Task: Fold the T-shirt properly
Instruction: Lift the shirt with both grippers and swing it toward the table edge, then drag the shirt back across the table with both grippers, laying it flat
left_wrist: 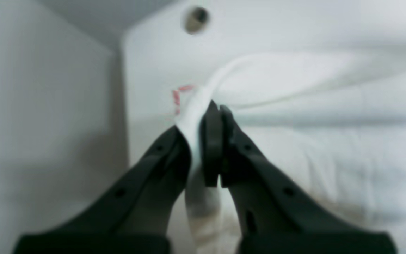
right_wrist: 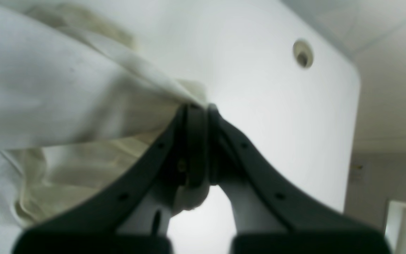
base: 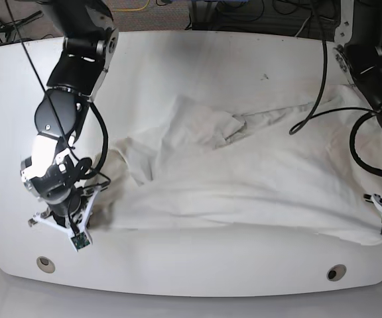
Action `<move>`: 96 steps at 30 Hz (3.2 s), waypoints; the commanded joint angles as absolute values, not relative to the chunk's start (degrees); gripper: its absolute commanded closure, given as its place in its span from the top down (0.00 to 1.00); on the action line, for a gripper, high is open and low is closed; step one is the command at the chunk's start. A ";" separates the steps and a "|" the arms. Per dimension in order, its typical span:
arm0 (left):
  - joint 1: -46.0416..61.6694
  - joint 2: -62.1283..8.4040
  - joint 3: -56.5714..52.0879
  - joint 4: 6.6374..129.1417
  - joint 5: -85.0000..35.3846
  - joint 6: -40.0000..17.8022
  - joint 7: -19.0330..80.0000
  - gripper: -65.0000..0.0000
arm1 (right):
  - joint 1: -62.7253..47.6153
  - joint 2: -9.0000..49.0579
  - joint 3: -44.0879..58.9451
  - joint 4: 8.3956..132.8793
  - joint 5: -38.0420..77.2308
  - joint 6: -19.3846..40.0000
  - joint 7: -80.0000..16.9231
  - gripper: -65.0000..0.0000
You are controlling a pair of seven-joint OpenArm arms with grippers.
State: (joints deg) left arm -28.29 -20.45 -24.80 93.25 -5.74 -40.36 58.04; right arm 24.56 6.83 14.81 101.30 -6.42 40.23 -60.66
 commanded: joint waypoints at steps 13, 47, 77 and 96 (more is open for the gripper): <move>-49.10 -23.08 -26.95 97.63 -6.11 -40.00 59.38 0.00 | 52.44 13.49 6.29 94.02 -6.90 40.00 -59.56 0.00; -34.59 -22.99 -29.85 96.57 -6.81 -40.00 59.74 0.00 | 32.31 15.43 14.02 105.71 -6.46 40.00 -62.29 0.00; -31.60 -21.32 -28.79 99.12 -10.68 -39.87 56.13 0.00 | 30.37 12.97 18.24 104.22 -6.81 40.00 -60.88 0.00; -66.68 -25.80 -19.21 86.90 -10.86 -37.76 56.40 0.00 | 63.96 19.38 2.33 96.48 -6.90 40.00 -64.92 0.00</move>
State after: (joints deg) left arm -62.06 -24.84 -20.05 87.46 -10.13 -38.89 57.84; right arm 59.11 18.90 3.84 97.12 -6.26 40.47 -65.19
